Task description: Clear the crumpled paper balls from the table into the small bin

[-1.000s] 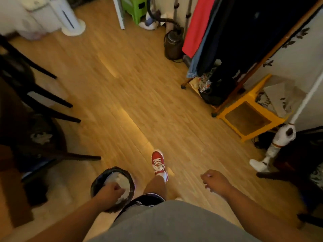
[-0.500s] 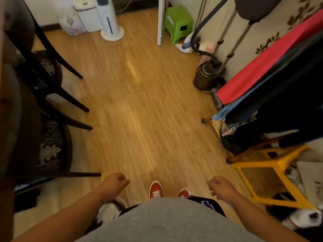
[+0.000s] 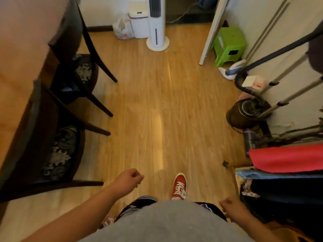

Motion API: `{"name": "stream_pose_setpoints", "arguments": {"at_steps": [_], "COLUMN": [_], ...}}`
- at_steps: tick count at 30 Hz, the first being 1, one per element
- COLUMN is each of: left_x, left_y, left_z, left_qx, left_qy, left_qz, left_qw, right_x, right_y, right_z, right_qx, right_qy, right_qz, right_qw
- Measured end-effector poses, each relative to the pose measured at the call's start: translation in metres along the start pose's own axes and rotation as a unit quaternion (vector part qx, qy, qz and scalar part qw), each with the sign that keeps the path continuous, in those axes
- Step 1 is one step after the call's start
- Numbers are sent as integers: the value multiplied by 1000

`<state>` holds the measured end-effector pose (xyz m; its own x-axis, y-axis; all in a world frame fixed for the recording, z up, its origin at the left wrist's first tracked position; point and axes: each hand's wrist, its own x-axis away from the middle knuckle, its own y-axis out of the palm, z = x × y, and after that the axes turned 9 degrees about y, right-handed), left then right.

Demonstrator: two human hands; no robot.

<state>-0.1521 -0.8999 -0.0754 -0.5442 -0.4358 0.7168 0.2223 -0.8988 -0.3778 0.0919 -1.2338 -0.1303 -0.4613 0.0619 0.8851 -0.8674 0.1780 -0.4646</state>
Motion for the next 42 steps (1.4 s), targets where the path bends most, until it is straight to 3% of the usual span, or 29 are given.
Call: {"name": "stream_pose_setpoints", "arguments": {"at_steps": [5,11,17,33,38,42], "left_x": [-4,-12,-65,-231,-250,-246], "left_y": [-25,-53,-103,-357,-420,-479], "left_z": [-18,-67,-87,65,109,136], "left_qx": [55,139,201,168,163,158], "left_qy": [-76,-190,-218,-72,-32,-28], "left_qz": [77,115,138,183,225,311], "left_qw": [993,965,945,966,960,937], "right_x": [-30,-16,-1,-14,1,48], "right_y": [-52,-52,-35,-114,-117,-105], "right_z": [-126,-304,-448,-662,-773,-875], "right_qx": [87,169,198,217,233,264], "right_qy": [-91,-225,-267,-189,-270,-375], "right_qz": [-9,-41,-65,-14,-35,-86], "right_qw": [992,959,941,958,934,885]}}
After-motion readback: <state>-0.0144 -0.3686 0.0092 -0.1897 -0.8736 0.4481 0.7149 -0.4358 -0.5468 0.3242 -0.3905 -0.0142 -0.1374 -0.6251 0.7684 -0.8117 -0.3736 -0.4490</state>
